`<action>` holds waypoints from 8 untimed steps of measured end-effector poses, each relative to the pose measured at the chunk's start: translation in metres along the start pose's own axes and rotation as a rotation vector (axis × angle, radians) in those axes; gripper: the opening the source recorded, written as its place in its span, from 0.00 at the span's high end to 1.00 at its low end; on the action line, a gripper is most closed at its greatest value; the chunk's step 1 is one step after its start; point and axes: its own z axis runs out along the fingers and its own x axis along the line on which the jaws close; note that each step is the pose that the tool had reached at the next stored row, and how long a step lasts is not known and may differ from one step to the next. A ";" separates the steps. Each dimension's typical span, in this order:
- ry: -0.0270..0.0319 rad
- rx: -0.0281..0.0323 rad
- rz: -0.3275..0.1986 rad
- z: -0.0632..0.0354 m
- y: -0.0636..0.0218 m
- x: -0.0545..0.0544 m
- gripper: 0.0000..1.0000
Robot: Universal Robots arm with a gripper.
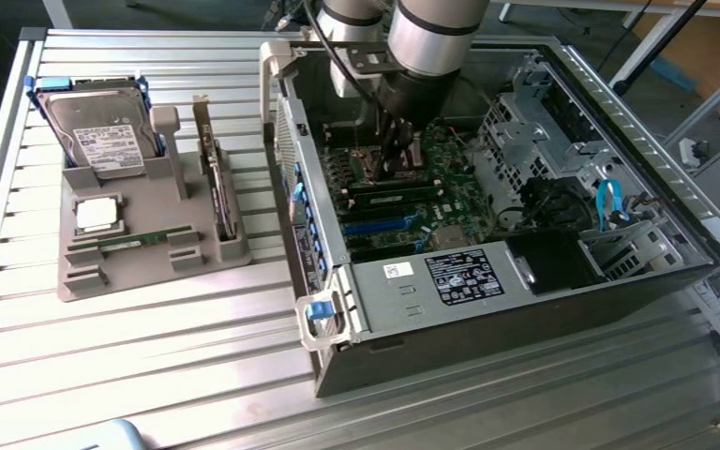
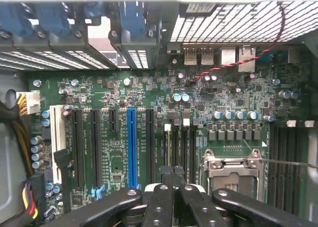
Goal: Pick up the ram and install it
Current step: 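Press down the ram until it locks into place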
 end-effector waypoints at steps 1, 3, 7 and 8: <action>0.0000 0.0000 0.000 -0.0017 -0.0001 0.000 0.90; 0.0000 0.0000 0.000 -0.0049 -0.0002 0.000 0.90; 0.0001 0.0000 0.000 -0.0114 -0.0004 0.000 0.90; 0.0000 0.0000 0.000 -0.0129 -0.0004 0.000 0.90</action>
